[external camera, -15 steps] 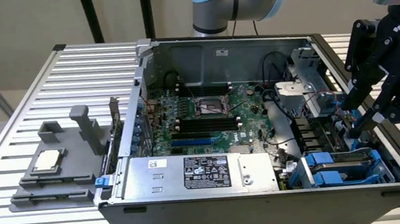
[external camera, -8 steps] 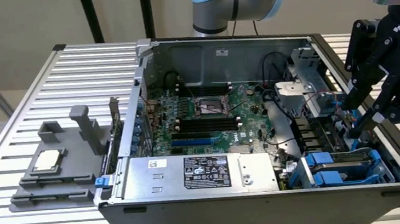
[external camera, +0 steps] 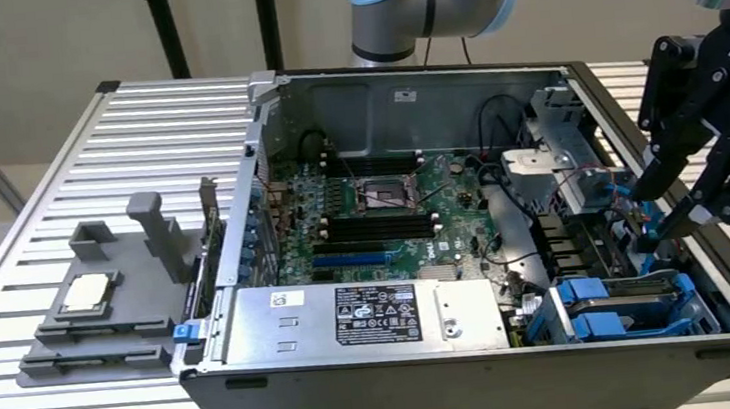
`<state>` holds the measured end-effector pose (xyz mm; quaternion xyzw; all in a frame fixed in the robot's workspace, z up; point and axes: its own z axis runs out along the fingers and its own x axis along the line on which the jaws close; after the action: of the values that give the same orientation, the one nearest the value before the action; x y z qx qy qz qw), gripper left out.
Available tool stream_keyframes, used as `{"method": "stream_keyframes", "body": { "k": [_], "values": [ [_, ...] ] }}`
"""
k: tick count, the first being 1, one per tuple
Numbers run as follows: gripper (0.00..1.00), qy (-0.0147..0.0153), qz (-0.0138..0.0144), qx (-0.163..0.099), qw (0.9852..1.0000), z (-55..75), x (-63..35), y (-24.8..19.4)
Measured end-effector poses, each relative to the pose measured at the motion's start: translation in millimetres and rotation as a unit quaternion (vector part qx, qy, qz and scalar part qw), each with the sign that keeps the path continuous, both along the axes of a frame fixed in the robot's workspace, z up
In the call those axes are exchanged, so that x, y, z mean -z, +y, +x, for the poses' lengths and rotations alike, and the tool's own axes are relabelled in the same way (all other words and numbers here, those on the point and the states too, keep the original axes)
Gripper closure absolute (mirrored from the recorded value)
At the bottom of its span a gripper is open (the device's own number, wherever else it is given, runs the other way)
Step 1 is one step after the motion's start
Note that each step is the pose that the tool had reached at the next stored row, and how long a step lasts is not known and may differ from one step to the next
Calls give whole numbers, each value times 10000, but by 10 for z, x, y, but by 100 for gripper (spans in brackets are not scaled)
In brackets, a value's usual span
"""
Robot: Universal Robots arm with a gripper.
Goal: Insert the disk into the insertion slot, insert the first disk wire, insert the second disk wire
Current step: 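Insert the first disk wire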
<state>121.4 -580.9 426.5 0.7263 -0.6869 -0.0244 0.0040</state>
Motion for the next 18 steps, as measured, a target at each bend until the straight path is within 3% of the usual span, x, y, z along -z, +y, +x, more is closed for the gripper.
{"method": "stream_keyframes", "body": {
  "k": [10,13,14,18],
  "values": [
    [60,5,1,-66,10000,358,115,0],
    [62,5,1,-83,10000,404,167,0],
    [69,5,0,-87,10000,410,186,0],
    [69,5,0,-98,10000,436,257,6]
  ]
}}
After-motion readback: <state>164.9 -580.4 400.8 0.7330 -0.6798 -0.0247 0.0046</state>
